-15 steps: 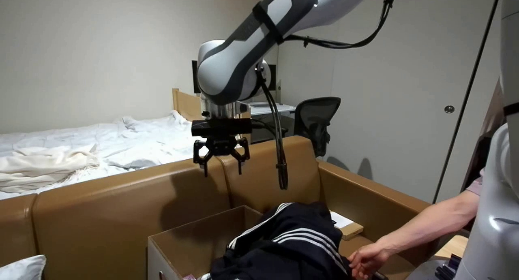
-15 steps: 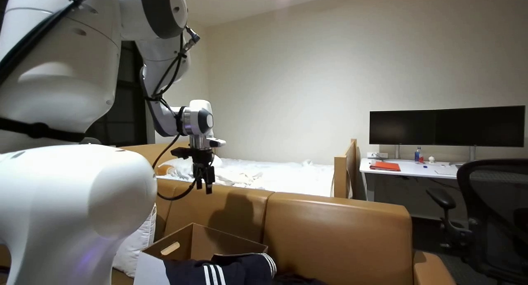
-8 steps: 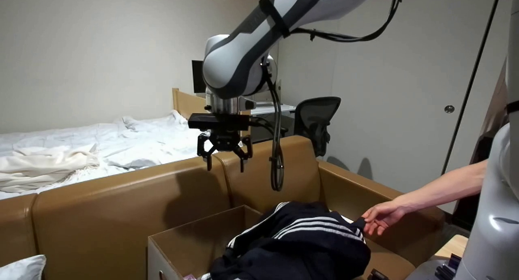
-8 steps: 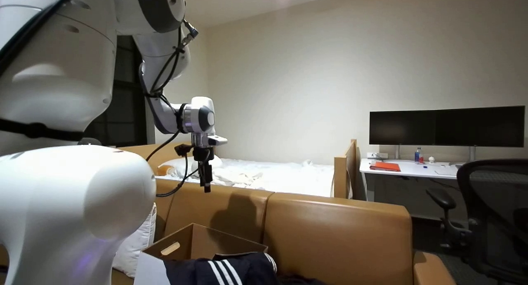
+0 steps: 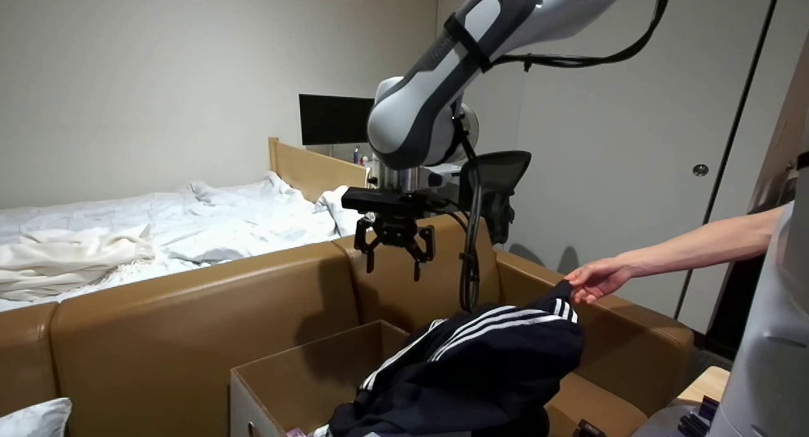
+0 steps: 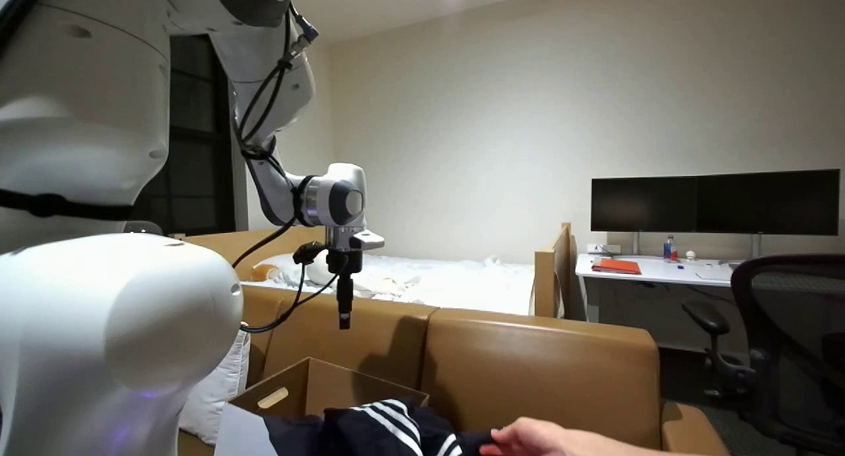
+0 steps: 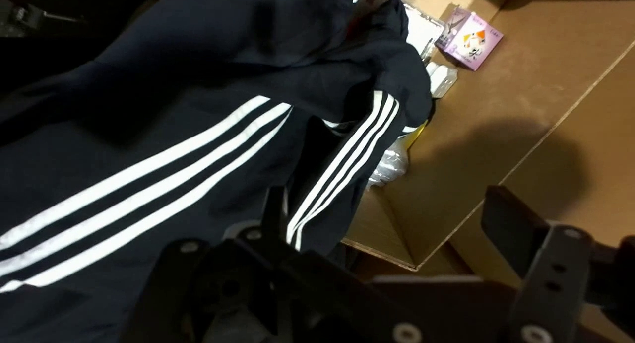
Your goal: Put the black trousers in the box
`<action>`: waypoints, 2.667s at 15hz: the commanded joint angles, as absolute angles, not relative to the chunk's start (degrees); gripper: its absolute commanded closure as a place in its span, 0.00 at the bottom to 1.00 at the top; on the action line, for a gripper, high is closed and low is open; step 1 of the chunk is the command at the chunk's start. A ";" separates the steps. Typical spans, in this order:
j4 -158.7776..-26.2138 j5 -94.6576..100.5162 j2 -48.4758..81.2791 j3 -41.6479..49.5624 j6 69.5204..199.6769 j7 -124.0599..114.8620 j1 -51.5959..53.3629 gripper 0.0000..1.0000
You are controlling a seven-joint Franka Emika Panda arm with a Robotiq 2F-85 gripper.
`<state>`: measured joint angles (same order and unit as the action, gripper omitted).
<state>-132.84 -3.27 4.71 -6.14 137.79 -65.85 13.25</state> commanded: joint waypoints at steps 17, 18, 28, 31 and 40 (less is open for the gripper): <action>-155.38 -23.47 -7.47 -1.70 149.51 -51.82 3.85 0.00; -156.35 -24.28 -8.23 -1.18 149.42 -50.98 3.47 0.00; -159.05 -23.99 -12.52 0.73 147.75 -50.41 0.65 0.00; -159.81 -24.06 -12.55 0.15 148.13 -50.30 1.16 0.00; -158.10 -23.89 -9.31 -1.83 148.05 -47.97 2.63 0.27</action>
